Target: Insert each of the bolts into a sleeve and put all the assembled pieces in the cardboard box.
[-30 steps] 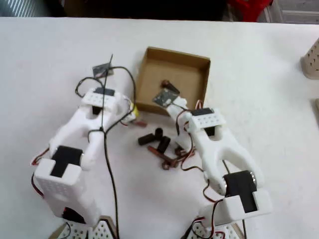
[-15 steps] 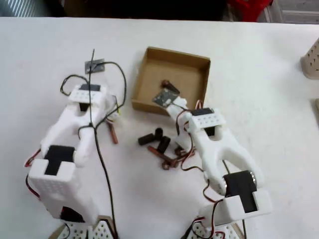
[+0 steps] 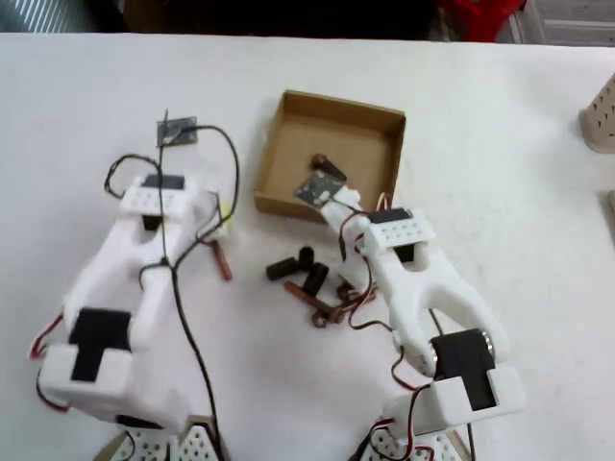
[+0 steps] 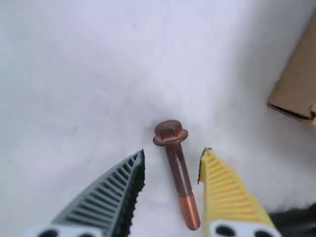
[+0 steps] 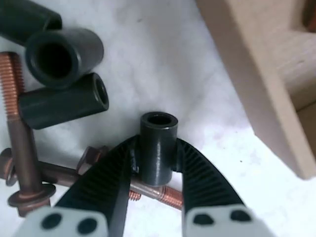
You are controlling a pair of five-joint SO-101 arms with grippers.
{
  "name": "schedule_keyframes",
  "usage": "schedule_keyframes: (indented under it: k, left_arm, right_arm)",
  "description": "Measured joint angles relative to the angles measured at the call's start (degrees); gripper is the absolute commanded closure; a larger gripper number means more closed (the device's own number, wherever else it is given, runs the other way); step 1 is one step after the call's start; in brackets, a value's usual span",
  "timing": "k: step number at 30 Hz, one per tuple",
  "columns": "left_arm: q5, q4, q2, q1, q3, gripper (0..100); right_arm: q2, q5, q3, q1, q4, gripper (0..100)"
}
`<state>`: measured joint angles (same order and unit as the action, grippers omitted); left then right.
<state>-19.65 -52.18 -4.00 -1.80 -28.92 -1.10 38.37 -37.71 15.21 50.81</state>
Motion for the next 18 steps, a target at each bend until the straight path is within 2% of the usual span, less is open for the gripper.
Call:
schedule_keyframes:
  k: [8, 13, 18]
  left_arm:
    - [0.00, 1.76, 4.84, 0.35, -4.75, 81]
    - [0.00, 1.76, -2.37, 3.69, -2.64, 81]
    - [0.00, -1.32, -8.00, 3.87, 3.25, 81]
  right_arm:
    - [0.00, 0.00, 0.00, 0.00, 0.00, 98.1]
    - [0.00, 0.00, 0.00, 0.00, 0.00, 98.1]
    - [0.00, 0.18, 0.00, 0.00, 0.00, 98.1]
